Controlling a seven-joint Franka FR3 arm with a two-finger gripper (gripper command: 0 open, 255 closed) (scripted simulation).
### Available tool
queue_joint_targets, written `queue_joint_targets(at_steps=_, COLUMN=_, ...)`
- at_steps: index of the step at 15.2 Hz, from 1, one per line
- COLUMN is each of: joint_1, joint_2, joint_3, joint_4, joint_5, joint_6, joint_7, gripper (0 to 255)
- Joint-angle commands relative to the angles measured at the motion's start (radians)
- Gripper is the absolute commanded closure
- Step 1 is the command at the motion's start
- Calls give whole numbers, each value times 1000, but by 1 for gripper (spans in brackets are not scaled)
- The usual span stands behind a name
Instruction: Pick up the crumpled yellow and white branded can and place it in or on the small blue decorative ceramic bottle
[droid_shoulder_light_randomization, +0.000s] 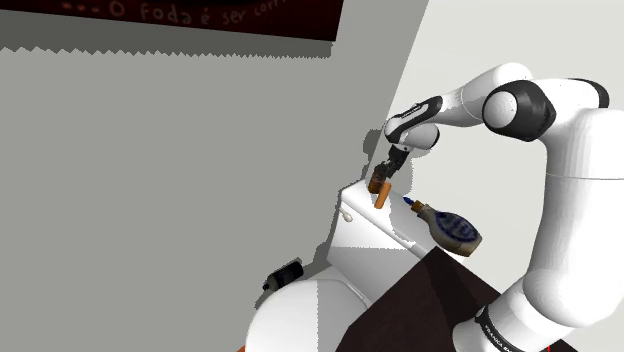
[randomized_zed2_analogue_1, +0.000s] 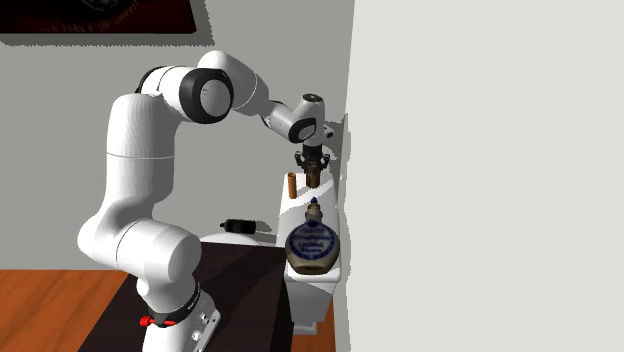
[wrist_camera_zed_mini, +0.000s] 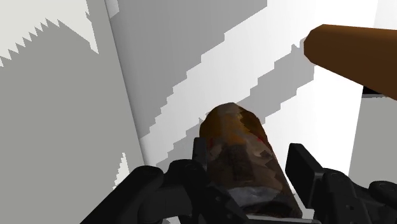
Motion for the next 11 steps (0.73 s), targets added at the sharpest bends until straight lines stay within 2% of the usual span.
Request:
queue_joint_targets(at_steps=1, joint_1=0, joint_2=1, joint_3=1, joint_4=0, joint_5=0, joint_6=-1, joint_7=0, gripper=255)
queue_joint_targets(at_steps=4, joint_1=1, joint_2=1, joint_3=1, joint_4=-2, joint_5=0, joint_6=1, joint_7=0, gripper=255)
queue_joint_targets(at_steps=11, joint_1=16, joint_2=-61, joint_3=-21, joint_4=7, joint_5=-34, joint_6=-67, joint_7=26, gripper=255)
